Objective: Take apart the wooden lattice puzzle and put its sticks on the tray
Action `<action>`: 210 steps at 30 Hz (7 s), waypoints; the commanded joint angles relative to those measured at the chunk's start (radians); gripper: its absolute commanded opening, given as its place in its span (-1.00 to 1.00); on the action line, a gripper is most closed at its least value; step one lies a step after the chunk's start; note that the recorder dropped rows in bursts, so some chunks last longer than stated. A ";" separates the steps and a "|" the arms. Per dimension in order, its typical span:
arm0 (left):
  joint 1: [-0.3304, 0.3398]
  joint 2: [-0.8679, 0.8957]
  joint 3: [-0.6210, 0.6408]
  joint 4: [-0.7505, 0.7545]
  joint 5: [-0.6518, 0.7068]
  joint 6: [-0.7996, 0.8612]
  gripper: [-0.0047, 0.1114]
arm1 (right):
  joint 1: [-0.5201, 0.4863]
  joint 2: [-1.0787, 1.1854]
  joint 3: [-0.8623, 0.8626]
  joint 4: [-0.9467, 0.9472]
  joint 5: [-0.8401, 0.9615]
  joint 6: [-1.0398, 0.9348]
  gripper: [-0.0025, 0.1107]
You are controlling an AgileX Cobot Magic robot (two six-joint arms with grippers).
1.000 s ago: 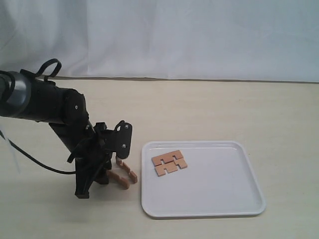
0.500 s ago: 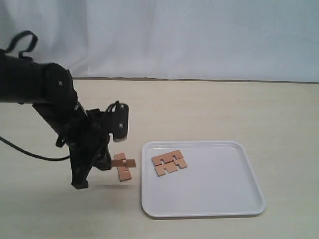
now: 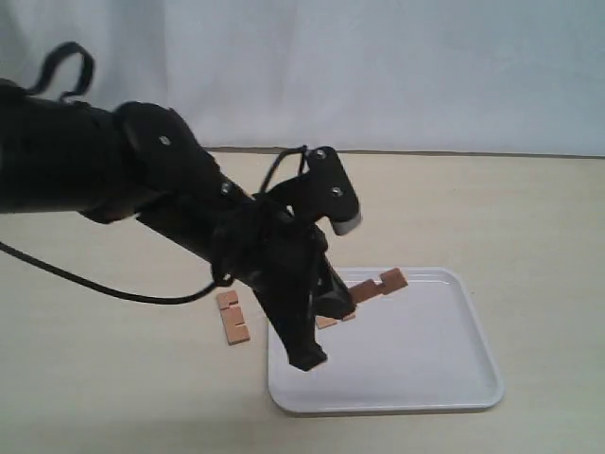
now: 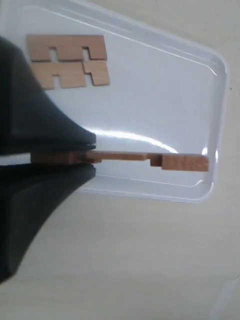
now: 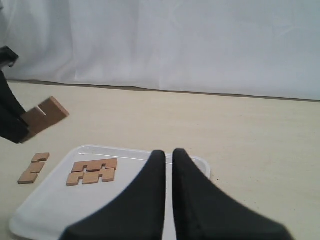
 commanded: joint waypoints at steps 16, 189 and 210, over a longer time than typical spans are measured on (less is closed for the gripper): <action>-0.047 0.349 -0.179 0.313 0.003 -0.436 -0.82 | -0.001 -0.004 0.000 -0.001 -0.007 -0.005 -0.88; 0.003 0.146 -0.465 1.052 0.399 -1.489 -0.92 | -0.001 -0.004 0.000 -0.001 -0.005 -0.005 -0.88; 0.826 -0.610 0.346 0.803 0.002 -1.225 -0.92 | -0.001 -0.004 0.000 -0.001 -0.007 -0.005 -0.88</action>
